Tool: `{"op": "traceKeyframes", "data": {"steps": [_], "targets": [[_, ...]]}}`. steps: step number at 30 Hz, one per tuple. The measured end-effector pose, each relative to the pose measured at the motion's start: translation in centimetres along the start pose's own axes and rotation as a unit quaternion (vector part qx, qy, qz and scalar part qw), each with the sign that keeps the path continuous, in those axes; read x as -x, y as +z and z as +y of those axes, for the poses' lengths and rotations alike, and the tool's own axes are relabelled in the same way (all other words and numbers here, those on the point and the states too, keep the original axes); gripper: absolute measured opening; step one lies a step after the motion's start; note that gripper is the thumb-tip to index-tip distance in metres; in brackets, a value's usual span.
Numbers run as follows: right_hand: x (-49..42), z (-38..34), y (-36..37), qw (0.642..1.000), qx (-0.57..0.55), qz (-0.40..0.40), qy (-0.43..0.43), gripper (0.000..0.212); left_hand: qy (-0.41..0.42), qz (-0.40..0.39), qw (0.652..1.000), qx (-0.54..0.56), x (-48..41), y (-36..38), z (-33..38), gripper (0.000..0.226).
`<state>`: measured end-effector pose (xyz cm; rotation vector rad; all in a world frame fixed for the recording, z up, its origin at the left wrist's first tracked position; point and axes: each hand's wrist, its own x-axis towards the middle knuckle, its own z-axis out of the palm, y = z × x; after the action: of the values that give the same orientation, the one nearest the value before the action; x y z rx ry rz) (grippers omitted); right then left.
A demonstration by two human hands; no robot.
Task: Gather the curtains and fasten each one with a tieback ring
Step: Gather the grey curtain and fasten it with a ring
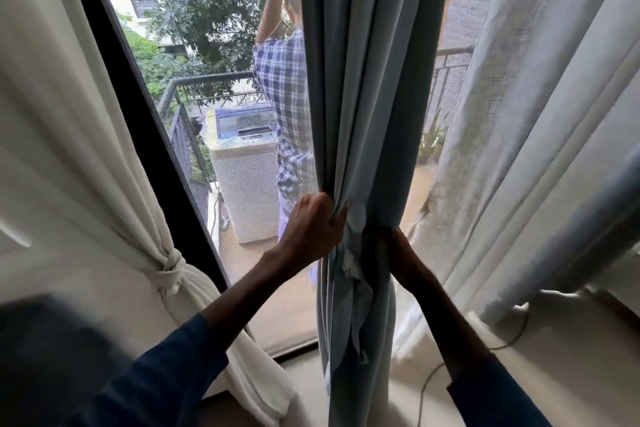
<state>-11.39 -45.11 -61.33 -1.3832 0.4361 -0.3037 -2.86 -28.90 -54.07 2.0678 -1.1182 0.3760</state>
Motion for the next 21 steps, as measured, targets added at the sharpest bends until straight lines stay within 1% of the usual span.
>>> {"op": "traceKeyframes", "data": {"steps": [2, 3, 4, 5, 6, 7, 9, 10, 13, 15, 16, 18, 19, 20, 21], "targets": [[-0.3, -0.3, -0.8, 0.997, -0.052, -0.034, 0.047, 0.008, -0.008, -0.019, 1.0, 0.003, -0.1, -0.1, -0.2, 0.066], [-0.5, -0.5, -1.4, 0.995, -0.06, -0.056, 0.055, 0.009, -0.017, -0.03, 0.999, 0.011, -0.2, -0.2, -0.5, 0.062], [-0.7, -0.7, -1.9, 0.993, -0.066, -0.08, 0.057, 0.011, -0.026, -0.048, 0.998, 0.024, -0.4, -0.4, -1.0, 0.055], [-0.9, -0.9, -2.4, 0.991, -0.068, -0.103, 0.052, 0.015, -0.036, -0.079, 0.995, 0.046, -0.6, -0.7, -1.4, 0.043], [-1.2, -1.1, -2.9, 0.989, -0.069, -0.126, 0.045, 0.022, -0.042, -0.116, 0.989, 0.078, -0.8, -1.0, -1.8, 0.032], [-1.5, -1.3, -3.3, 0.986, -0.067, -0.15, 0.037, 0.034, -0.038, -0.15, 0.981, 0.115, -1.0, -1.5, -2.0, 0.025], [-2.4, -1.6, -4.1, 0.977, -0.055, -0.204, 0.026, 0.056, -0.011, -0.2, 0.965, 0.171, -1.2, -2.3, -1.9, 0.022], [-2.7, -1.9, -4.2, 0.97, -0.049, -0.237, 0.025, 0.062, 0.0, -0.219, 0.956, 0.195, -1.2, -2.6, -1.7, 0.023], [-3.4, -2.5, -3.7, 0.942, -0.013, -0.334, 0.044, 0.063, 0.009, -0.266, 0.926, 0.267, -1.3, -2.8, -1.5, 0.028], [-3.7, -2.5, -3.0, 0.928, 0.012, -0.368, 0.051, 0.06, 0.008, -0.284, 0.913, 0.292, -1.4, -3.0, -1.5, 0.029], [-3.7, -2.4, -2.6, 0.927, 0.019, -0.372, 0.051, 0.059, 0.005, -0.289, 0.91, 0.299, -1.5, -3.1, -1.6, 0.029], [-3.9, -2.0, -2.0, 0.938, 0.022, -0.345, 0.037, 0.058, -0.008, -0.28, 0.912, 0.299, -1.4, -3.7, -1.9, 0.027], [-3.9, -1.7, -1.8, 0.949, 0.017, -0.315, 0.022, 0.057, -0.02, -0.264, 0.92, 0.288, -1.3, -3.9, -2.2, 0.024], [-3.7, -1.4, -1.6, 0.961, 0.011, -0.277, 0.004, 0.055, -0.033, -0.237, 0.936, 0.26, -1.2, -4.0, -2.6, 0.019], [-3.5, -1.2, -1.5, 0.974, 0.014, -0.227, -0.018, 0.052, -0.05, -0.201, 0.955, 0.211, -1.0, -4.0, -3.0, 0.019]]}}
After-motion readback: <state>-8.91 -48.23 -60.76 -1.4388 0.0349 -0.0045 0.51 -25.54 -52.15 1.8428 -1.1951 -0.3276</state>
